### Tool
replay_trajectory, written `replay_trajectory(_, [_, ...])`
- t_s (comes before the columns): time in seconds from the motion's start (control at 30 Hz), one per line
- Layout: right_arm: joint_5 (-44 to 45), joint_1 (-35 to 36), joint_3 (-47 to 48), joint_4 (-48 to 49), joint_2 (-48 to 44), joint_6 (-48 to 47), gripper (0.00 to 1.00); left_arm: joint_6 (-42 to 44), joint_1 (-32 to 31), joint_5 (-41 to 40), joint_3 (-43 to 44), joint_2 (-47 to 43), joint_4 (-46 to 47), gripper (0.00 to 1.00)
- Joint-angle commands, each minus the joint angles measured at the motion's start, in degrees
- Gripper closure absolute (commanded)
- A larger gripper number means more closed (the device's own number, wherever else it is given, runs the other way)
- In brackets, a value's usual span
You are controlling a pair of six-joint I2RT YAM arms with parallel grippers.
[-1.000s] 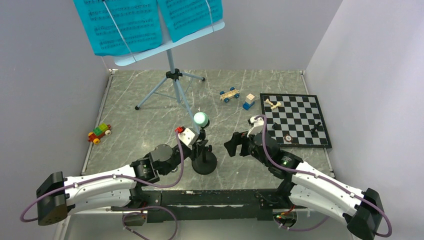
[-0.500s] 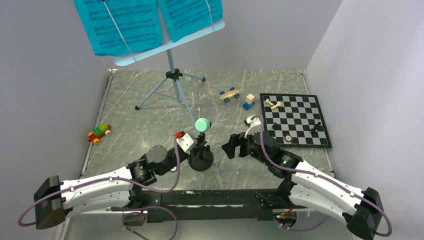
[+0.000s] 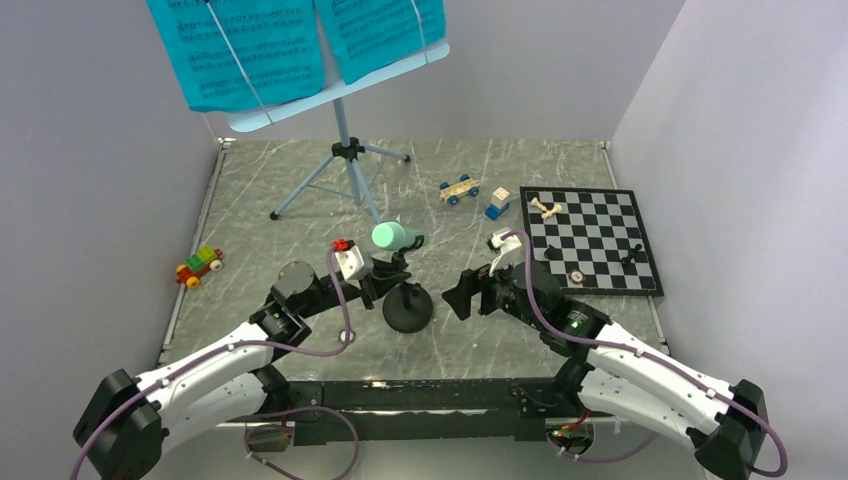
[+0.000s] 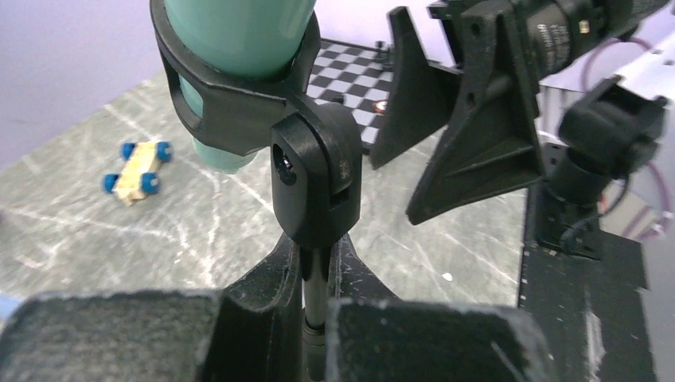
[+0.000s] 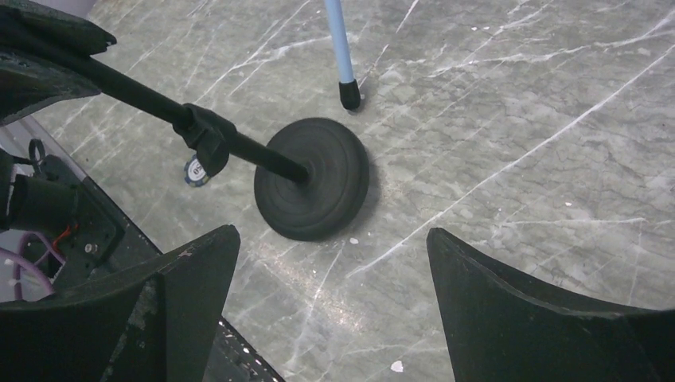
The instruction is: Pack up the instrument practice props
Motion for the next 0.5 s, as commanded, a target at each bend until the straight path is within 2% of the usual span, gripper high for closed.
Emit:
replay_trajectory(0.0, [-0.83, -0.23, 2.92, -1.10, -1.57, -2.05, 0.07, -6.29, 2.94, 17.96, 6.45, 2.76, 14.03, 1.00])
replay_trajectory(0.13, [-1.06, -0.22, 2.81, -1.38, -2.20, -2.27, 0.07, -8.78, 4.32, 24.66, 8.37, 6.07, 16.42, 1.00])
replay_trajectory(0.2, [-1.15, -0.21, 2.44, -1.34, -2.58, -2.36, 0.07, -7.97, 4.58, 26.16, 9.31, 7.40, 14.70, 1.00])
replay_trajectory(0.47, [-1.40, -0.21, 1.27, -1.74, -3.90, -2.28, 0.07, -1.21, 6.13, 26.68, 10.69, 10.93, 7.80, 1.00])
